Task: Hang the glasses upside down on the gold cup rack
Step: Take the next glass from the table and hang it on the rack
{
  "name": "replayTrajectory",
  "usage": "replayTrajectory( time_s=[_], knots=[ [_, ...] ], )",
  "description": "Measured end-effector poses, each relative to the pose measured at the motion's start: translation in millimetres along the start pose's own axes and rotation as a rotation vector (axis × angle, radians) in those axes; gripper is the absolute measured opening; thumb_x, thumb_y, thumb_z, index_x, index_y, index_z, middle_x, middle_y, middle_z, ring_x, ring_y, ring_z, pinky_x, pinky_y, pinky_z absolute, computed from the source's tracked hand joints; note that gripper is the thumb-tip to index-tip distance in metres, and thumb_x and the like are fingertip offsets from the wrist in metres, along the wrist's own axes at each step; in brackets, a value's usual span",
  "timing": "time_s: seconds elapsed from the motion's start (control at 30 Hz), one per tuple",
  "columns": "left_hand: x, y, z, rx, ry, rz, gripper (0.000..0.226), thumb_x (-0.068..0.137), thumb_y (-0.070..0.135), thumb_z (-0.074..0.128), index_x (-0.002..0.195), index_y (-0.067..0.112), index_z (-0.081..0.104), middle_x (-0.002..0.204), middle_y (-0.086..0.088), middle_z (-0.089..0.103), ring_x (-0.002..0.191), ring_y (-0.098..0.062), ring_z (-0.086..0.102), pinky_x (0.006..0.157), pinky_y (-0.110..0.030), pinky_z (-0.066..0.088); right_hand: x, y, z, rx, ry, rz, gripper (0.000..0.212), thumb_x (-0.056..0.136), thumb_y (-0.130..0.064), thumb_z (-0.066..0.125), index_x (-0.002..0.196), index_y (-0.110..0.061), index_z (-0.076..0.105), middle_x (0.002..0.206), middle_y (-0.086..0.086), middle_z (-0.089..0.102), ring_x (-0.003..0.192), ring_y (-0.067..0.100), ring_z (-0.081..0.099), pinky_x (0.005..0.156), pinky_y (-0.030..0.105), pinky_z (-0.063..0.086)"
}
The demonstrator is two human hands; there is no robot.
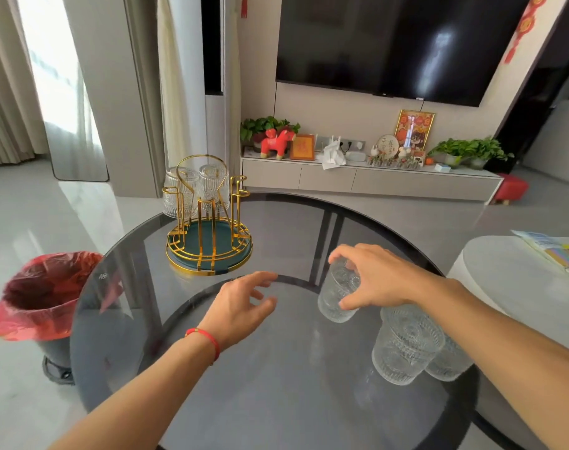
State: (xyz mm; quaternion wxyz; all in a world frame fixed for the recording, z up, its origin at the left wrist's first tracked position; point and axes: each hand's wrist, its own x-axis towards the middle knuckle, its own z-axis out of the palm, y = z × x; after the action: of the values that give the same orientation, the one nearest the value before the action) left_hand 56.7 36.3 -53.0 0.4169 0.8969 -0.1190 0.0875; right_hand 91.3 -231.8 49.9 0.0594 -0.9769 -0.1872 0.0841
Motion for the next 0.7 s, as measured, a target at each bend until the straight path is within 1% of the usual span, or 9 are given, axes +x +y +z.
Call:
replayTrajectory(
  time_s=[0.07, 0.17, 0.27, 0.37, 0.47, 0.53, 0.6, 0.63, 0.7],
  knots=[
    [1.0, -0.7, -2.0, -0.237, -0.079, -0.126, 0.046, 0.094, 0.045, 0.062, 0.135, 0.024, 0.057, 0.119, -0.002, 0.068, 0.090, -0.014, 0.074, 0.078, -0.038, 0.064, 2.0, -12.5, 0.0, 0.154, 0.098, -0.044, 0.081, 0.059, -0.057, 0.084, 0.132, -0.044, 0.052, 0.118, -0.009, 0.060, 0.104, 0.008, 0.059, 0.087, 0.031, 0.051],
    [3.9, 3.3, -5.0, -0.816, -0.195, -0.428, 0.061, 0.086, 0.061, 0.064, 0.129, 0.018, 0.062, 0.115, -0.015, 0.073, 0.093, -0.030, 0.076, 0.075, -0.041, 0.064, 8.4, -36.5, 3.3, 0.388, 0.179, -0.068, 0.075, 0.059, -0.059, 0.087, 0.125, -0.042, 0.054, 0.112, -0.018, 0.062, 0.100, -0.003, 0.059, 0.077, 0.019, 0.045],
    [6.4, 7.6, -11.5, -1.134, -0.178, -0.487, 0.045, 0.092, 0.047, 0.066, 0.120, 0.012, 0.070, 0.115, -0.019, 0.075, 0.104, -0.037, 0.072, 0.079, -0.040, 0.063, 18.7, -57.8, 13.7, 0.494, 0.167, -0.071, 0.075, 0.066, -0.054, 0.089, 0.126, -0.032, 0.050, 0.113, -0.014, 0.060, 0.098, 0.006, 0.064, 0.081, 0.029, 0.055],
    [9.6, 9.5, -17.9, -1.037, 0.006, -0.441, 0.048, 0.085, 0.039, 0.077, 0.124, 0.013, 0.067, 0.117, -0.017, 0.073, 0.104, -0.031, 0.072, 0.082, -0.044, 0.063, 28.7, -74.2, 21.8, 0.359, 0.085, -0.078, 0.085, 0.064, -0.055, 0.084, 0.133, -0.034, 0.038, 0.123, -0.009, 0.057, 0.103, 0.010, 0.062, 0.083, 0.032, 0.056],
    [9.8, 10.5, -19.7, -0.965, 0.110, -0.396, 0.062, 0.076, 0.037, 0.086, 0.130, 0.018, 0.062, 0.115, -0.017, 0.073, 0.103, -0.032, 0.072, 0.089, -0.058, 0.058, 43.6, -95.1, 30.0, 0.232, 0.080, -0.157, 0.101, 0.067, -0.056, 0.078, 0.153, -0.039, 0.027, 0.147, -0.002, 0.056, 0.128, 0.021, 0.058, 0.098, 0.038, 0.054],
    [10.0, 12.7, -19.4, -0.933, 0.125, -0.339, 0.060, 0.074, 0.041, 0.085, 0.127, 0.023, 0.064, 0.113, -0.018, 0.074, 0.102, -0.035, 0.072, 0.090, -0.056, 0.059, 56.3, -104.1, 33.4, 0.216, 0.119, -0.196, 0.096, 0.070, -0.058, 0.078, 0.152, -0.037, 0.034, 0.149, -0.005, 0.057, 0.133, 0.021, 0.056, 0.094, 0.034, 0.051],
    [13.8, 10.1, -21.7, -0.916, 0.178, -0.296, 0.048, 0.084, 0.045, 0.077, 0.124, 0.023, 0.065, 0.109, -0.011, 0.076, 0.099, -0.027, 0.074, 0.088, -0.047, 0.061, 67.9, -104.2, 31.5, 0.278, 0.172, -0.164, 0.090, 0.070, -0.060, 0.082, 0.147, -0.034, 0.045, 0.141, -0.004, 0.062, 0.126, 0.019, 0.058, 0.088, 0.031, 0.048],
    [15.3, 5.2, -24.2, -0.836, 0.232, -0.286, 0.040, 0.091, 0.045, 0.069, 0.123, 0.022, 0.066, 0.109, -0.007, 0.076, 0.098, -0.022, 0.073, 0.088, -0.043, 0.061, 73.5, -102.3, 27.7, 0.319, 0.209, -0.125, 0.089, 0.069, -0.060, 0.084, 0.146, -0.033, 0.048, 0.138, -0.002, 0.063, 0.123, 0.019, 0.058, 0.087, 0.031, 0.046],
    [18.2, -15.6, -30.0, -0.384, 0.367, -0.252, 0.032, 0.098, 0.037, 0.056, 0.125, 0.021, 0.064, 0.121, -0.003, 0.071, 0.112, -0.017, 0.064, 0.096, -0.038, 0.055, 85.1, -96.3, 14.5, 0.400, 0.318, -0.043, 0.090, 0.070, -0.055, 0.087, 0.147, -0.030, 0.050, 0.138, 0.002, 0.063, 0.124, 0.022, 0.056, 0.088, 0.032, 0.043]
  ],
)
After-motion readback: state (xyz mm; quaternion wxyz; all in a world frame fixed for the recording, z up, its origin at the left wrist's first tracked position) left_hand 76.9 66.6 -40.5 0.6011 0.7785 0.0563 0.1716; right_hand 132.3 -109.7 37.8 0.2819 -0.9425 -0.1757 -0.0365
